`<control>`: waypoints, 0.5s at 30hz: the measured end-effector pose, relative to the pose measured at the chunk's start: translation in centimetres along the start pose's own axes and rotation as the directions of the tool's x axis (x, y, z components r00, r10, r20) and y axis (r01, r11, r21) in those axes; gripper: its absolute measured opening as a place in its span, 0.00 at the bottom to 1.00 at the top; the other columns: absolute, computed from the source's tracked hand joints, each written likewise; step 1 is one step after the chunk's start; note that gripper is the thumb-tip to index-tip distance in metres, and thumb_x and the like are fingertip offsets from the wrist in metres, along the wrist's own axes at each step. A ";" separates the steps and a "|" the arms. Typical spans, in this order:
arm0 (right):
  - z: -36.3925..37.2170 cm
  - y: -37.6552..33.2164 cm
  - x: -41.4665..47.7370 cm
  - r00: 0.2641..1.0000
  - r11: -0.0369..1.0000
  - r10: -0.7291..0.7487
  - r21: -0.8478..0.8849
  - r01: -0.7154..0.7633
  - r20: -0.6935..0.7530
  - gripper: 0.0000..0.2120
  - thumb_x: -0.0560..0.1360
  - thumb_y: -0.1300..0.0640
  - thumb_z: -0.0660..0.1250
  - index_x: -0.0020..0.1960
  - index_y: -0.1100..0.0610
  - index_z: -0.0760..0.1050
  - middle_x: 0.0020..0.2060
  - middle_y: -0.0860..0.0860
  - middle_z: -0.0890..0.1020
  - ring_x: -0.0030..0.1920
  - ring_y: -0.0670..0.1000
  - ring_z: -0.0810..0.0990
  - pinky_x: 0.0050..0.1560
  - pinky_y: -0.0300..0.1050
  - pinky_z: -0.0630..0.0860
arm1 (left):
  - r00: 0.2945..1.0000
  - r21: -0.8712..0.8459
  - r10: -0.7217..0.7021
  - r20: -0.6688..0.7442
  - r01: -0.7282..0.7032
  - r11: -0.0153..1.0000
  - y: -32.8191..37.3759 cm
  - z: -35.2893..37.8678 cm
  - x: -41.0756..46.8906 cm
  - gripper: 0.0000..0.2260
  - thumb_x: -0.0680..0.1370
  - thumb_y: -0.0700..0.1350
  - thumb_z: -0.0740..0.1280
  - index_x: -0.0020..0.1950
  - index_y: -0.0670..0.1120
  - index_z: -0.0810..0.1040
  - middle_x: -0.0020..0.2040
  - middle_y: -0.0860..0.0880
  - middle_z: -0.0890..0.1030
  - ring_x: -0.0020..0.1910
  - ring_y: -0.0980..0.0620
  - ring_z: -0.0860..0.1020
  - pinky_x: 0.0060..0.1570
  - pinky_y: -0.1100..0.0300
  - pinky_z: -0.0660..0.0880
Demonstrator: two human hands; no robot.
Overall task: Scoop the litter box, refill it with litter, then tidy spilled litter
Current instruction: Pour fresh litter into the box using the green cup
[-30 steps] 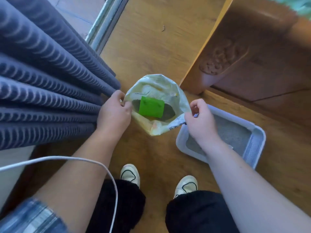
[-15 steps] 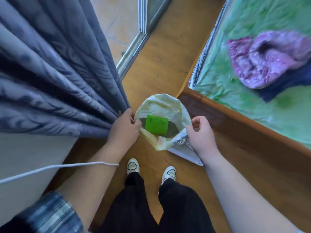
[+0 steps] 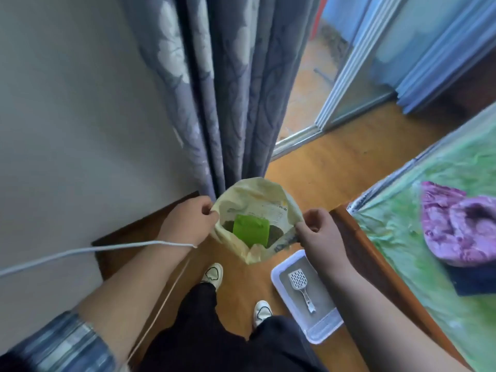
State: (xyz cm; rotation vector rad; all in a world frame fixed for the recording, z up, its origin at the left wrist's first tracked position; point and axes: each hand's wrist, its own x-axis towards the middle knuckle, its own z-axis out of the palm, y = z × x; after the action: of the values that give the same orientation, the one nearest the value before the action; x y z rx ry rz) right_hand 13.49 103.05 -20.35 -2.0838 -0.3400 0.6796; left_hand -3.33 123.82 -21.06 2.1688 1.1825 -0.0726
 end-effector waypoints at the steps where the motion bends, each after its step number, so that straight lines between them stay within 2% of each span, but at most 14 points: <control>1: 0.5 -0.2 -0.2 0.997 0.999 -0.037 -0.014 0.038 0.060 0.04 0.73 0.58 0.68 0.45 0.50 0.75 0.40 0.48 0.80 0.42 0.52 0.80 0.46 0.54 0.78 | 0.997 -0.020 -0.052 -0.051 0.051 0.998 -0.8 0.1 -1.8 0.08 0.74 0.51 0.66 0.38 0.49 0.72 0.34 0.51 0.77 0.37 0.46 0.76 0.39 0.51 0.75; 4: 2.2 -1.3 -0.8 0.965 0.986 -0.142 -0.052 0.158 0.222 0.04 0.75 0.59 0.69 0.46 0.52 0.75 0.42 0.47 0.80 0.42 0.49 0.79 0.48 0.56 0.79 | 0.965 -0.131 -0.214 -0.154 0.195 0.972 -3.0 0.4 -7.4 0.08 0.74 0.51 0.65 0.38 0.49 0.72 0.34 0.51 0.78 0.36 0.49 0.77 0.39 0.51 0.75; 8: 5.6 -3.1 -3.1 0.881 0.950 -0.231 -0.098 0.295 0.414 0.04 0.74 0.57 0.69 0.44 0.49 0.75 0.40 0.46 0.81 0.42 0.51 0.80 0.46 0.54 0.79 | 0.884 -0.269 -0.398 -0.245 0.332 0.904 -6.6 0.1 -14.6 0.08 0.75 0.50 0.65 0.38 0.50 0.73 0.34 0.51 0.78 0.36 0.50 0.77 0.38 0.52 0.75; 15: 16.1 -4.9 -10.5 0.658 0.827 -0.275 -0.177 0.534 0.701 0.05 0.75 0.57 0.69 0.49 0.49 0.76 0.42 0.46 0.81 0.44 0.48 0.80 0.45 0.47 0.76 | 0.652 -0.396 -0.696 -0.301 0.579 0.713 -15.4 2.0 -27.3 0.07 0.78 0.51 0.64 0.44 0.49 0.74 0.39 0.51 0.78 0.40 0.49 0.77 0.40 0.55 0.73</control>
State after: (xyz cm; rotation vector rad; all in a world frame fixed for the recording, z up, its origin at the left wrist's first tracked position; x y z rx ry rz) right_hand -4.36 111.64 -20.06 -1.9204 -1.4094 1.1096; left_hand -30.74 108.57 -21.25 1.4542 2.0634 0.2691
